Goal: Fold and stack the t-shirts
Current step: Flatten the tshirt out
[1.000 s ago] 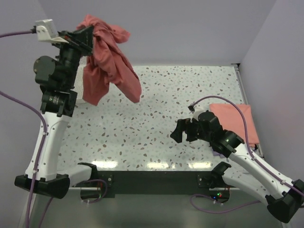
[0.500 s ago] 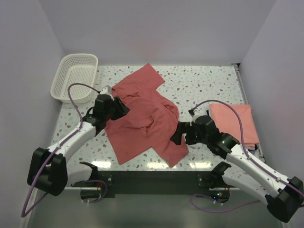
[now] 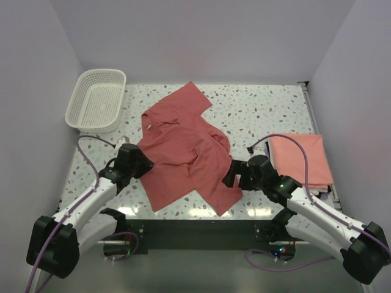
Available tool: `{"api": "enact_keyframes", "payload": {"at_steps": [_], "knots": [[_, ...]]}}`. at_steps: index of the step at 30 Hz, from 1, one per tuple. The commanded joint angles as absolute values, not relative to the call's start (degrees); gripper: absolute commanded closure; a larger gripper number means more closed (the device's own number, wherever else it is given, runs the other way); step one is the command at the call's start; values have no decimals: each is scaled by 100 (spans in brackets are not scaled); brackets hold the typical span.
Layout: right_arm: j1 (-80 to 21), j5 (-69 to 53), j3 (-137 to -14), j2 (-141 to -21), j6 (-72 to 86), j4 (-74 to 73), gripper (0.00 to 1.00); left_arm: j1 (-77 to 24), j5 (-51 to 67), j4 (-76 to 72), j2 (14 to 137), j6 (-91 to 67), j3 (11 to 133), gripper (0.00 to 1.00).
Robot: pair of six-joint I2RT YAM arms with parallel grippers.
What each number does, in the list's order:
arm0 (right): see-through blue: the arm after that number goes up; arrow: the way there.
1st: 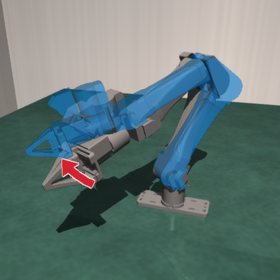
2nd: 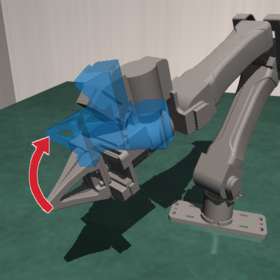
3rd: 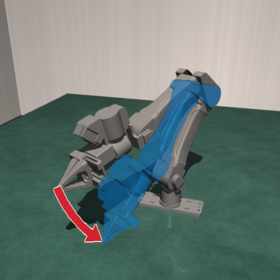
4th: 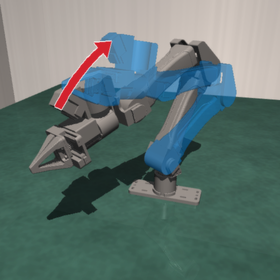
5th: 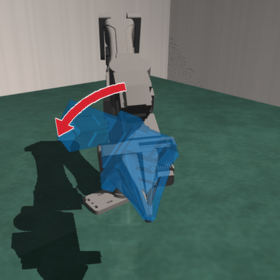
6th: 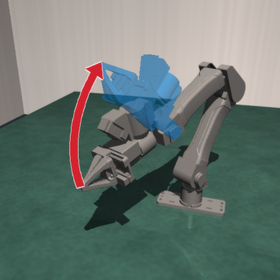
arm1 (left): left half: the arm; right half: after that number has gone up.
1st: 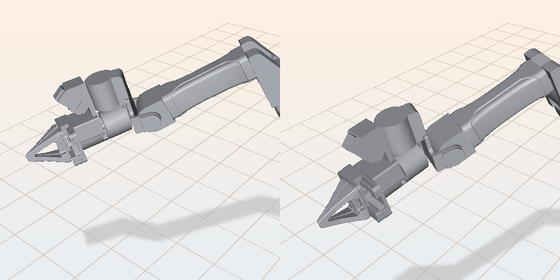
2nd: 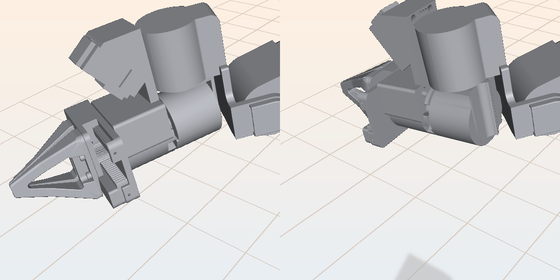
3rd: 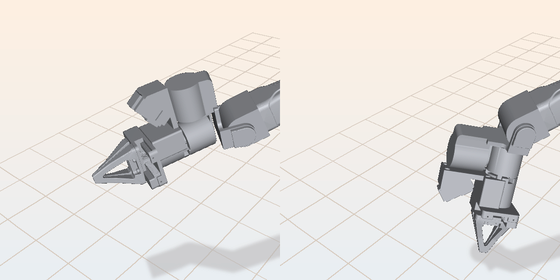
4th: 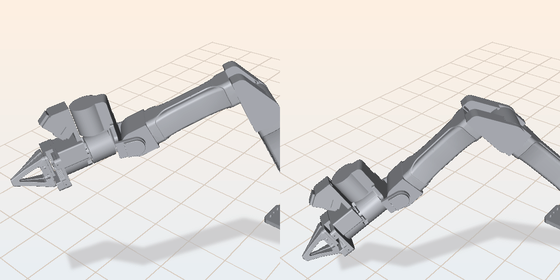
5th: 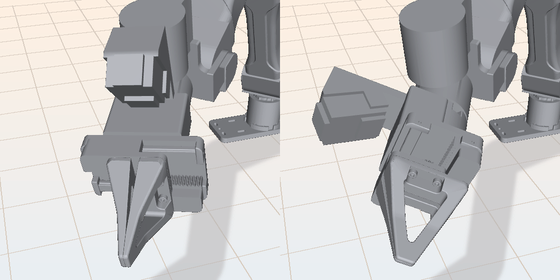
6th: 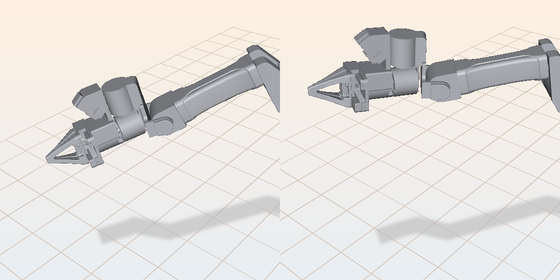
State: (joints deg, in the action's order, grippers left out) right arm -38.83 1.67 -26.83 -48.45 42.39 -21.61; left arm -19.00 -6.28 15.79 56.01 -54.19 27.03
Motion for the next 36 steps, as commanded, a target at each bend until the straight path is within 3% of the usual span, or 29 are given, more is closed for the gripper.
{"api": "enact_keyframes", "payload": {"at_steps": [1,18,28,31,36], "knots": [[-3885,553,-2549,-4632,4526,-2021,1,-1898,-1290,1924,5484,-5985,2602,55],[-3885,439,-2224,-4333,4614,-2206,1,-1890,-2452,2593,5774,-6477,2584,52],[-3885,220,-1986,-4368,4720,-2039,1,-1890,-2277,1670,6485,-6074,2452,52],[-3885,246,-1908,-4456,4737,-2039,2,-1890,-2294,1565,6653,-6056,2470,54],[-3885,167,-1679,-4631,4895,-1793,6,-1881,-2320,1459,6706,-5977,2557,68]]}}
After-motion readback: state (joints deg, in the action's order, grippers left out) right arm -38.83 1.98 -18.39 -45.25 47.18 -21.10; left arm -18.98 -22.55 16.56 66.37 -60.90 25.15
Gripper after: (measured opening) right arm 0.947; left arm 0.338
